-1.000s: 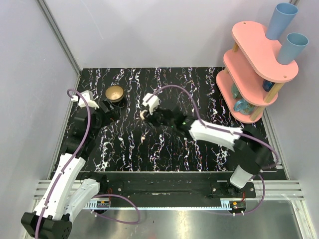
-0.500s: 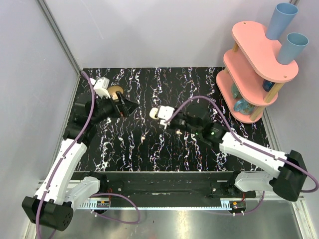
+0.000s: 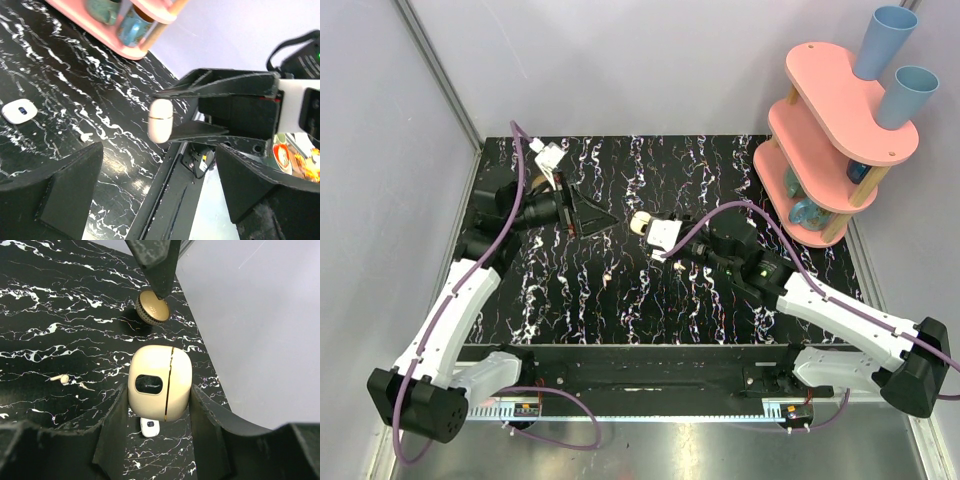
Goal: Insert the wireless bluetooth earbuds into the charging case
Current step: Pass from the right arm to the left
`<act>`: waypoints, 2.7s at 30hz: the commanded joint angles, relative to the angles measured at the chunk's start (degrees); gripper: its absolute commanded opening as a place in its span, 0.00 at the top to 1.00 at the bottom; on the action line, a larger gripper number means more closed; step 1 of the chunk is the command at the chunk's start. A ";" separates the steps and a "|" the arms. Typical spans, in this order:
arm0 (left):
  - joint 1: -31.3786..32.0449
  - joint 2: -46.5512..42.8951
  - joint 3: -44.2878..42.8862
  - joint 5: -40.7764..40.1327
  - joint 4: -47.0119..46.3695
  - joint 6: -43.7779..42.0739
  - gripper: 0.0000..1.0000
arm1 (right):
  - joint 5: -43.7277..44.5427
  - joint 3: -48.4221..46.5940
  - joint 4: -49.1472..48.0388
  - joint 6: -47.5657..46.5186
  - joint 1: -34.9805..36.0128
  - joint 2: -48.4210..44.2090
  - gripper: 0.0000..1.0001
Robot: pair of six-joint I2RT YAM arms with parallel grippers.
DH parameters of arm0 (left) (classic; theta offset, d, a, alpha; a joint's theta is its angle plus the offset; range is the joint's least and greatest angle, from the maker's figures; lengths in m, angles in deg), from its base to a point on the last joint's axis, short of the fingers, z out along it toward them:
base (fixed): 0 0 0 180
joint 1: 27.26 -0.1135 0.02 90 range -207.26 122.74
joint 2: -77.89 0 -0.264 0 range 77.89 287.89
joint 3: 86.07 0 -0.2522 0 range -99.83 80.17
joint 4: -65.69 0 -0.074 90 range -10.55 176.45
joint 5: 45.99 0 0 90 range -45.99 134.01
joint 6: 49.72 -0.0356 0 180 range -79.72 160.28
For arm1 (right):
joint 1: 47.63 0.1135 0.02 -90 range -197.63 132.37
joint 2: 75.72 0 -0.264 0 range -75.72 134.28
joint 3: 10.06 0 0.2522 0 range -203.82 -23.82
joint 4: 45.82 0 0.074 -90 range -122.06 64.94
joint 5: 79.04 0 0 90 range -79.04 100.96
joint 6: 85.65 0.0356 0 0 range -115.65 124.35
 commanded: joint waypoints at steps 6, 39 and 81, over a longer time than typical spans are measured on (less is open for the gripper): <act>4.28 1.05 -1.69 6.68 -4.88 -4.03 0.06 | -0.54 -1.18 -1.39 0.78 0.31 -3.07 1.00; 12.54 9.40 -4.86 0.26 -11.80 -1.40 0.50 | -1.68 -0.30 -3.06 2.71 0.22 -4.92 1.00; 14.13 11.07 -3.10 -0.61 -10.68 -1.57 0.48 | -0.36 0.84 -5.70 3.33 0.40 -4.75 0.99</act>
